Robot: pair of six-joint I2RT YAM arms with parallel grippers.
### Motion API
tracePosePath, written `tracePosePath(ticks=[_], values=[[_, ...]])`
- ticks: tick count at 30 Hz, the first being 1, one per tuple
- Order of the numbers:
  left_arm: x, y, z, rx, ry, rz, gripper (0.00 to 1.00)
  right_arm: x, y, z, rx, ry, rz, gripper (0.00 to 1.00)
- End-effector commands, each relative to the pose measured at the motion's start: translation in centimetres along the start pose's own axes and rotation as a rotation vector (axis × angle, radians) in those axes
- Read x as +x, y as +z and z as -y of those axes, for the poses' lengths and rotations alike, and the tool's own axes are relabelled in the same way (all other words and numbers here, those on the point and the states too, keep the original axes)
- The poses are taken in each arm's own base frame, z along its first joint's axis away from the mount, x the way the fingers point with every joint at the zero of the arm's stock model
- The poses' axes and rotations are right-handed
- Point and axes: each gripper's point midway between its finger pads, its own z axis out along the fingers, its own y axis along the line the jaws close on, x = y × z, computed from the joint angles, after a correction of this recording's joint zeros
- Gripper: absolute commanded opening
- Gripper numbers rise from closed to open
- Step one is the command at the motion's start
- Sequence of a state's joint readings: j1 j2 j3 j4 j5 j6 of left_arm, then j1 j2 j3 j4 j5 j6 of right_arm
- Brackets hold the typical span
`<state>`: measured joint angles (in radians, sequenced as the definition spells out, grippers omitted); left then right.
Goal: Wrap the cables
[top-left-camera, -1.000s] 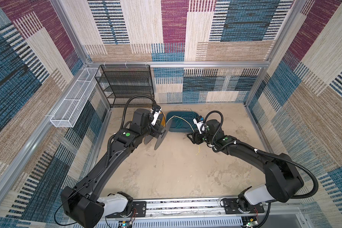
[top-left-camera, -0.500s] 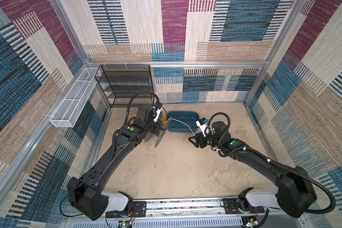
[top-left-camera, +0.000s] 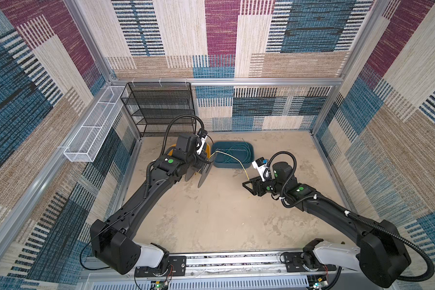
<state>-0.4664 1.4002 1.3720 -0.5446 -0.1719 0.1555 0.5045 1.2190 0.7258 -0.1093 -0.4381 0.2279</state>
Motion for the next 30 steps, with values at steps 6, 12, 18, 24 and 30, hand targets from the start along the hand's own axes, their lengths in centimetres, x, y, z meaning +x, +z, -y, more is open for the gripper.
tracePosePath(ticks=[6,12,18,24,30], values=[[-1.7,0.0,-0.2,0.003,-0.026,0.048,0.0,1.0,-0.8,-1.3,-0.068,0.039,0.002,0.55],[-1.9,0.2,-0.2,-0.002,-0.03,0.049,0.0,1.7,-1.3,-1.8,-0.091,0.059,-0.006,0.41],[-2.0,0.2,-0.3,-0.003,-0.029,0.049,0.0,2.2,-1.6,-2.6,-0.114,0.059,-0.025,0.33],[-2.2,0.2,-0.6,-0.008,-0.032,0.051,0.0,3.1,-2.2,-2.9,-0.121,0.073,-0.04,0.26],[-2.3,0.2,-0.5,-0.001,-0.044,0.056,0.0,3.0,-2.4,-3.0,-0.118,0.073,-0.031,0.15]])
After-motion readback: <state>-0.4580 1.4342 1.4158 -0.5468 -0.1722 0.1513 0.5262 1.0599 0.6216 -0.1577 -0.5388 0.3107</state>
